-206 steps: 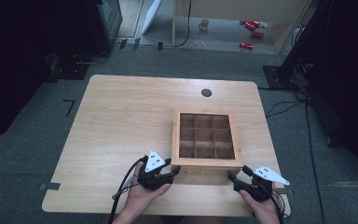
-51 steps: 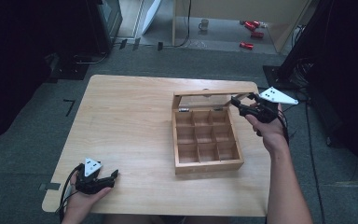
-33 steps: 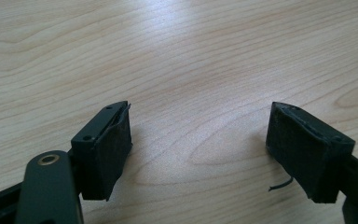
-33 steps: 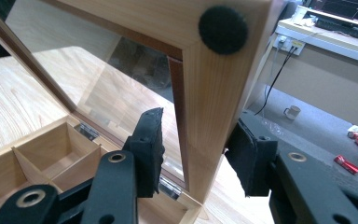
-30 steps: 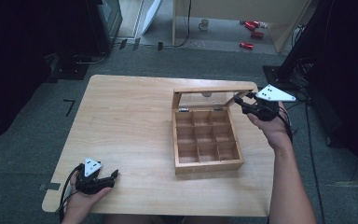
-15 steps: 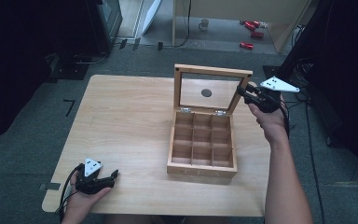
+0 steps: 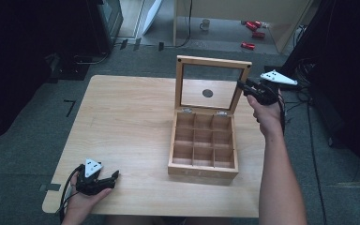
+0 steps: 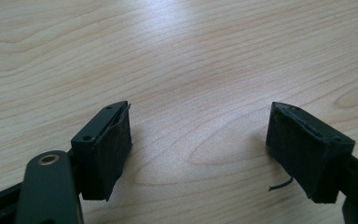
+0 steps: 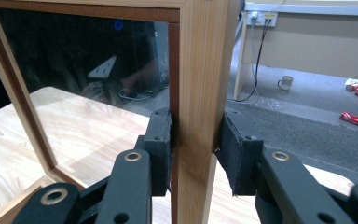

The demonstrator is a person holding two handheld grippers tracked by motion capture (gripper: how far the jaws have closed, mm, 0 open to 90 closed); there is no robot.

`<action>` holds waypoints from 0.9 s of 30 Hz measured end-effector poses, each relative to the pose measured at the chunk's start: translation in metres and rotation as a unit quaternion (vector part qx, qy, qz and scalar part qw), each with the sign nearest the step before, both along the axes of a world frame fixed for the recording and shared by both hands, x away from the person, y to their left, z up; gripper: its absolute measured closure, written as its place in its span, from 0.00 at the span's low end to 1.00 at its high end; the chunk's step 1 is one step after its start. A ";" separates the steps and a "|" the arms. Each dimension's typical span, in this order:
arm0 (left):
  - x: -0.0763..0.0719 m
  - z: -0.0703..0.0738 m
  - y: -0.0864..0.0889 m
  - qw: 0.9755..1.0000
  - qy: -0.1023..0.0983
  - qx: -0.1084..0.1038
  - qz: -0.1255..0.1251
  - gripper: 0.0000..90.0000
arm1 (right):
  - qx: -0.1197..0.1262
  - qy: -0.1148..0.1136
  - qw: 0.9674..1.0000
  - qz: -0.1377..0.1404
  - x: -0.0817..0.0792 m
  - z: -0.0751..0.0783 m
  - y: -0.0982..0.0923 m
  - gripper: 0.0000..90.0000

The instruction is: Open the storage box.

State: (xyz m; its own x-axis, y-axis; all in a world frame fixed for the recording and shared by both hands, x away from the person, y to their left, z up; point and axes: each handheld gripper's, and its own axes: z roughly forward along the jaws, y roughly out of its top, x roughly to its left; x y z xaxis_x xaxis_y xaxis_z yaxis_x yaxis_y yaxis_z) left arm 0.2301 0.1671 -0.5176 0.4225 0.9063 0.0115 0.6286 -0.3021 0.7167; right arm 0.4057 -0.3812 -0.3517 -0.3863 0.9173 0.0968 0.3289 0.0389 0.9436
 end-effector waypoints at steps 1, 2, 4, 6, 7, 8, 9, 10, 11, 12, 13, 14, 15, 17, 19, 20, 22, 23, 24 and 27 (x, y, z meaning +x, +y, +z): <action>0.000 0.000 0.000 1.000 0.000 0.000 0.000 0.25 | 0.002 0.002 1.000 -0.003 0.001 0.000 0.000 0.75; 0.000 0.000 0.000 1.000 0.000 0.000 0.000 0.25 | 0.002 0.003 1.000 -0.007 0.003 0.000 0.001 0.75; 0.000 0.000 0.000 1.000 0.000 0.000 0.000 0.25 | 0.004 0.005 1.000 -0.012 0.005 0.000 0.001 0.75; 0.000 0.000 0.000 1.000 0.000 0.000 0.000 0.25 | 0.005 0.008 1.000 -0.015 0.007 -0.001 0.002 0.75; 0.000 0.000 0.000 1.000 0.000 0.000 0.000 0.25 | 0.005 0.008 1.000 -0.018 0.008 -0.001 0.002 0.75; 0.000 0.000 0.000 1.000 0.000 0.000 0.000 0.25 | 0.006 0.009 1.000 -0.019 0.009 -0.001 0.003 0.75; 0.000 0.000 0.000 1.000 0.000 0.000 0.000 0.25 | 0.005 0.009 1.000 -0.022 0.010 -0.001 0.003 0.75; 0.000 0.000 0.000 1.000 0.000 0.000 -0.001 0.25 | 0.007 0.010 1.000 -0.024 0.011 -0.001 0.003 0.75; 0.000 0.000 0.000 1.000 -0.001 0.000 -0.001 0.25 | 0.007 0.011 1.000 -0.028 0.012 -0.001 0.004 0.75; 0.000 0.000 0.000 1.000 -0.001 -0.001 -0.001 0.25 | 0.008 0.011 0.999 -0.032 0.013 -0.002 0.004 0.75; 0.000 0.000 0.000 1.000 -0.001 0.000 -0.001 0.25 | 0.009 0.011 0.999 -0.034 0.013 -0.002 0.005 0.75; 0.000 0.000 0.000 1.000 0.000 0.000 -0.001 0.25 | 0.012 0.013 0.999 -0.038 0.015 -0.003 0.005 0.75; 0.000 0.000 0.000 1.000 -0.001 0.000 -0.001 0.25 | 0.014 0.012 0.999 -0.041 0.016 -0.003 0.006 0.75; 0.000 0.000 0.000 1.000 -0.001 0.000 -0.001 0.25 | 0.019 0.013 0.999 -0.048 0.018 -0.005 0.007 0.75; 0.000 0.000 0.000 1.000 -0.001 -0.001 -0.001 0.25 | 0.025 0.014 0.998 -0.054 0.020 -0.006 0.007 0.75; 0.000 0.000 0.000 1.000 -0.001 -0.001 -0.001 0.25 | 0.026 0.014 0.998 -0.056 0.021 -0.006 0.008 0.75; 0.000 0.000 0.000 1.000 -0.001 -0.001 -0.002 0.25 | 0.030 0.015 0.998 -0.061 0.023 -0.007 0.008 0.75; 0.000 0.000 0.000 1.000 -0.001 -0.001 -0.002 0.25 | 0.032 0.017 0.997 -0.063 0.024 -0.008 0.009 0.75; 0.000 0.000 0.000 1.000 -0.001 -0.001 -0.003 0.25 | 0.032 0.017 0.997 -0.065 0.025 -0.008 0.009 0.75; 0.000 0.000 0.000 1.000 -0.001 -0.001 -0.004 0.25 | 0.034 0.019 0.997 -0.071 0.027 -0.009 0.010 0.75</action>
